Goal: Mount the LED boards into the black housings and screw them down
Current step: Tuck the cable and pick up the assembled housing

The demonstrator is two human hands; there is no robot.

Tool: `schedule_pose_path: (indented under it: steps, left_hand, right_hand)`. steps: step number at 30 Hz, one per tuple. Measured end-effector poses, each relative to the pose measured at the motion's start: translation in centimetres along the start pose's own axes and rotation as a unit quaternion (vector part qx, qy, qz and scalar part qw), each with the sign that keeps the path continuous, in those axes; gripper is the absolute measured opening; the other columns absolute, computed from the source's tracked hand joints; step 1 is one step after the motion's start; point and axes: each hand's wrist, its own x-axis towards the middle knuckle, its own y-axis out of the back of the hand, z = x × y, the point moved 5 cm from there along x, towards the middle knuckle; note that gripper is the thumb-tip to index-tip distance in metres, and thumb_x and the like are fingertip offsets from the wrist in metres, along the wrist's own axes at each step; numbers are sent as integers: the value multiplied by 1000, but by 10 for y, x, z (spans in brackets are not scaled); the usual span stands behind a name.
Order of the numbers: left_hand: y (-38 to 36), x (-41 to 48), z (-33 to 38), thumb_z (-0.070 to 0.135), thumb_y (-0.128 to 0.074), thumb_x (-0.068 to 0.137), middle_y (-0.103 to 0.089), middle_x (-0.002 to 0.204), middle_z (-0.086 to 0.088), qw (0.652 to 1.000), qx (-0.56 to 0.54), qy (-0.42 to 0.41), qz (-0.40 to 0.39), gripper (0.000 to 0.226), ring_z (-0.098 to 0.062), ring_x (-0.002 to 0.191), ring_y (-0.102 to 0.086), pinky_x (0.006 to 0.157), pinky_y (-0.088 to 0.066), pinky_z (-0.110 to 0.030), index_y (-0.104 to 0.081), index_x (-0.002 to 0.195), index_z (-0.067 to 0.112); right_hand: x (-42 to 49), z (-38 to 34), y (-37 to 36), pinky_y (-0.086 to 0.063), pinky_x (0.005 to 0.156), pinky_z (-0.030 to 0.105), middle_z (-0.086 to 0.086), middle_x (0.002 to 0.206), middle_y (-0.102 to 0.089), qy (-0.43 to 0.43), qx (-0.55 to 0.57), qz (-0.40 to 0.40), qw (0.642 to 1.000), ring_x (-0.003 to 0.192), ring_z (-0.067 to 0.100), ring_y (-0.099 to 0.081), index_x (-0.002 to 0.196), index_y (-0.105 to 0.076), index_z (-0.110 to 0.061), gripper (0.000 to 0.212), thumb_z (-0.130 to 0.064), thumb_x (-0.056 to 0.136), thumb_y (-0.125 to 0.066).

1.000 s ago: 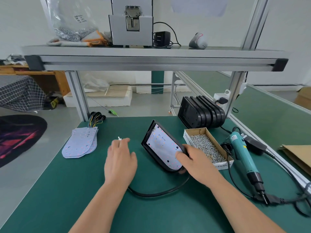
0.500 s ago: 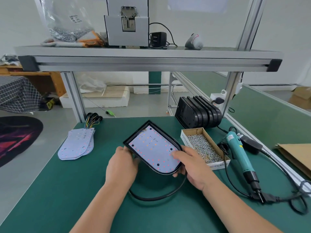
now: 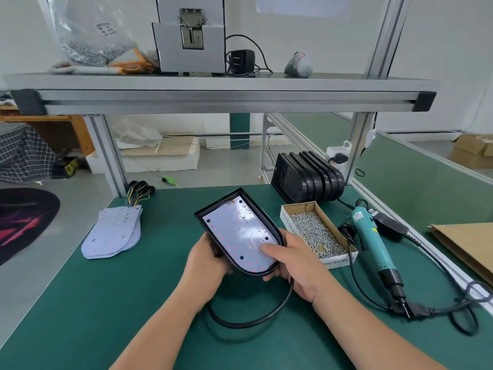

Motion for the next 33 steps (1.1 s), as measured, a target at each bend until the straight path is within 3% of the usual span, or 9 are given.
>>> schedule_pose_path:
  steps: [2, 5, 8, 11, 14, 17, 25, 28, 33]
  left_hand:
    - [0, 0, 0, -1, -70, 76, -81, 110, 4, 999, -33, -9, -12, 48, -18, 98, -77, 82, -66, -38, -66, 118, 22]
    - [1, 0, -1, 1, -74, 79, -80, 116, 3, 997, -60, -20, -35, 48, -16, 106, -77, 82, -64, -30, -66, 122, 18]
    - [-1, 1, -5, -3, -69, 91, -79, 117, 0, 996, -68, -16, -60, 39, -16, 98, -77, 74, -61, -30, -64, 125, 16]
    - [1, 4, -9, 2, -58, 105, -80, 108, -3, 999, -38, -6, -32, 24, -18, 90, -78, 66, -58, -27, -63, 123, 18]
    - [1, 6, -13, 3, -55, 106, -80, 97, -5, 1000, -9, -5, -16, 23, -16, 73, -71, 63, -56, -26, -65, 121, 18]
    - [2, 6, -15, 7, -58, 105, -80, 95, 0, 1000, 20, -10, -22, 21, -13, 70, -67, 65, -57, -28, -68, 118, 21]
    - [2, 9, -19, 12, -63, 103, -80, 96, 1, 998, 34, -23, -38, 20, -14, 73, -69, 70, -60, -32, -70, 114, 27]
    - [3, 10, -21, 14, -64, 103, -80, 98, 0, 998, 35, -29, -44, 23, -15, 73, -69, 72, -61, -35, -72, 109, 34]
    - [4, 11, -22, 13, -66, 102, -80, 98, -1, 997, 28, -43, -55, 35, -15, 71, -69, 62, -58, -22, -72, 102, 48]
  right_hand:
    - [0, -1, 0, -55, 52, 35, 11, 102, -75, 5, -3, 7, 1000, 78, 23, -70, 126, -64, -7, 45, -19, 83, -74]
    - [-2, -3, -2, -51, 49, 33, 9, 100, -75, 10, -14, 21, 1000, 76, 20, -68, 124, -64, -8, 47, -20, 80, -73]
    - [-4, -8, 0, -49, 47, 31, 8, 98, -75, 25, -14, 37, 999, 75, 19, -68, 121, -64, -8, 45, -20, 79, -72]
    - [-8, -20, 12, -49, 45, 30, 8, 100, -76, 52, 10, 71, 996, 73, 20, -68, 122, -65, -8, 45, -18, 79, -72]
    - [-13, -42, 31, -50, 45, 30, 12, 104, -75, 96, 41, 111, 988, 72, 23, -65, 118, -70, -10, 38, -13, 80, -71]
    - [-20, -68, 57, -50, 44, 29, 15, 96, -74, 132, 76, 159, 976, 66, 24, -64, 107, -74, -8, 20, -5, 88, -68]
    - [-68, -129, 171, -53, 44, 27, 9, 79, -72, 220, 81, 305, 923, 53, 23, -62, 98, -69, -5, 10, 2, 93, -64]
    - [-93, -137, 226, -53, 46, 26, 7, 83, -74, 221, 68, 374, 898, 56, 22, -63, 101, -69, -8, 12, -1, 93, -65]
    - [-138, -137, 311, -56, 48, 24, 7, 98, -68, 203, 62, 504, 837, 67, 19, -67, 97, -64, -15, 16, 0, 93, -63]
